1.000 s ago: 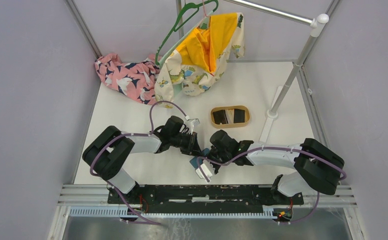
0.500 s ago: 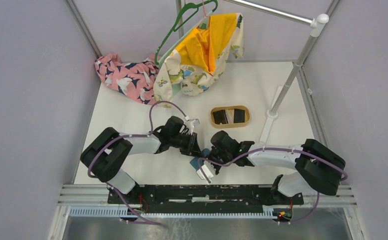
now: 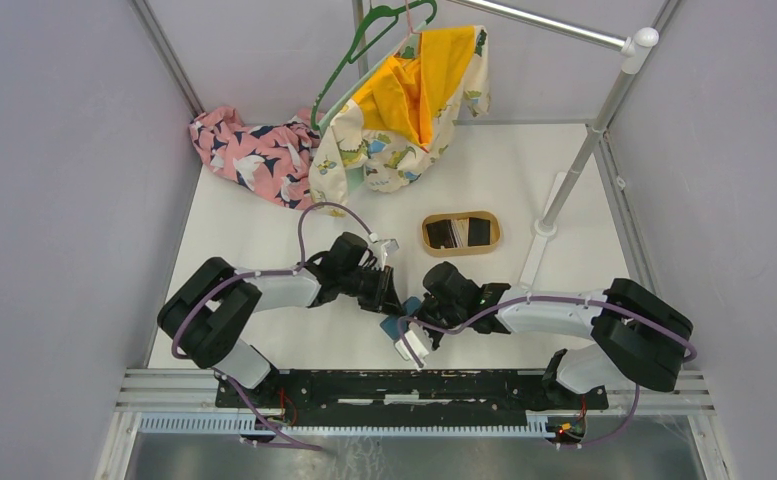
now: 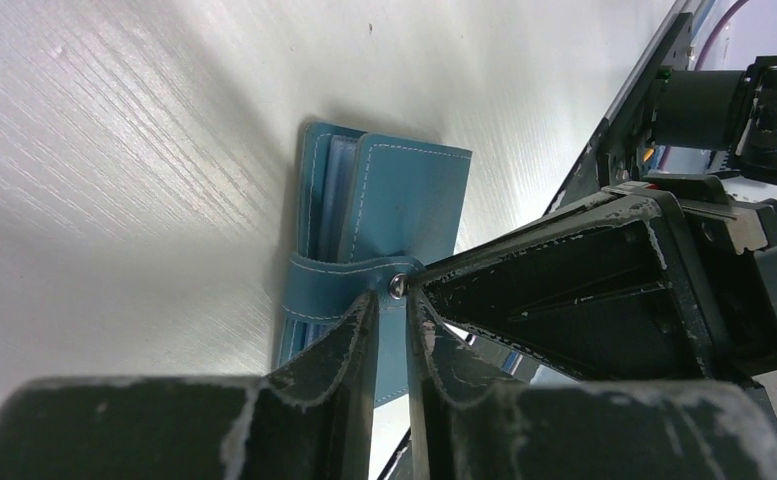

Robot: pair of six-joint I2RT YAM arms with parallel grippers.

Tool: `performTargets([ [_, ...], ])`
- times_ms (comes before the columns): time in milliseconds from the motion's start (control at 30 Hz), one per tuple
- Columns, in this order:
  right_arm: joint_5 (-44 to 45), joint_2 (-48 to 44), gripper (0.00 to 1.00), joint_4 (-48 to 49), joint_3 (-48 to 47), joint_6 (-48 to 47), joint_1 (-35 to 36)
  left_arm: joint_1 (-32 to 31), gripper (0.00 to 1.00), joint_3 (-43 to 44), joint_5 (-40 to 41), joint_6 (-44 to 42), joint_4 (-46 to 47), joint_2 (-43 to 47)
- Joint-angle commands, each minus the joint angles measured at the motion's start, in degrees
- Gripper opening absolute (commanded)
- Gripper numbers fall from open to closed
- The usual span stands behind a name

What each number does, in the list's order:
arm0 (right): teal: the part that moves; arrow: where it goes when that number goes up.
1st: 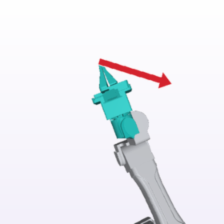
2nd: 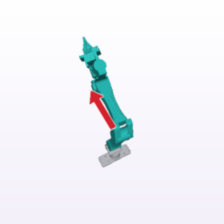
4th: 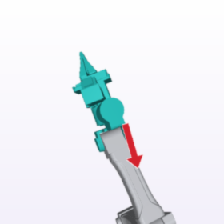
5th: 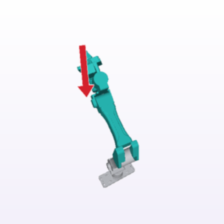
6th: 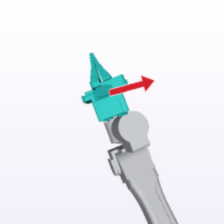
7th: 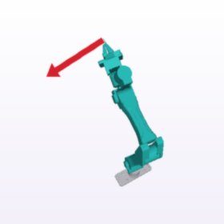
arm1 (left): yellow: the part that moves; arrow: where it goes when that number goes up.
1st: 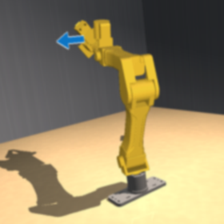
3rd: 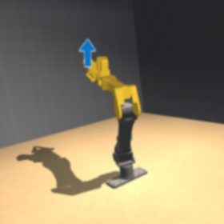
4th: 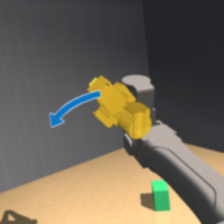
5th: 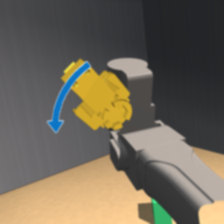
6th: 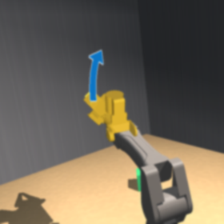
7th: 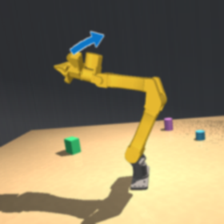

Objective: Put the credit cards into the card holder
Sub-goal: Close the card holder at the center of the board.

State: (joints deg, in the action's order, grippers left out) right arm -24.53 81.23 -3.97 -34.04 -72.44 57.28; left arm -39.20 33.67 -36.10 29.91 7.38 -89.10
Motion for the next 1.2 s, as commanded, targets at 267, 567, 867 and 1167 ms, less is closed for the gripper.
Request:
performTargets([
  [267, 0.5, 1.2, 0.0, -11.7, 1.6, 0.0, -0.1, -2.4, 0.14, 1.9, 5.0, -2.7, -8.4, -3.1],
  [567, 4.6, -2.5, 0.22, -5.9, 0.9, 5.0, -0.2, -3.3, 0.08, 2.0, 7.9, -3.7, -11.2, -3.5],
  [867, 4.7, -4.7, 0.34, -2.9, 2.6, 4.7, -0.2, -3.8, 0.08, 2.9, 7.9, -3.5, -11.2, -4.1],
  [1167, 6.2, -1.7, 0.33, -0.9, 2.1, 4.9, 1.7, -4.1, 0.08, 2.9, 7.9, -3.5, -11.0, -4.0],
])
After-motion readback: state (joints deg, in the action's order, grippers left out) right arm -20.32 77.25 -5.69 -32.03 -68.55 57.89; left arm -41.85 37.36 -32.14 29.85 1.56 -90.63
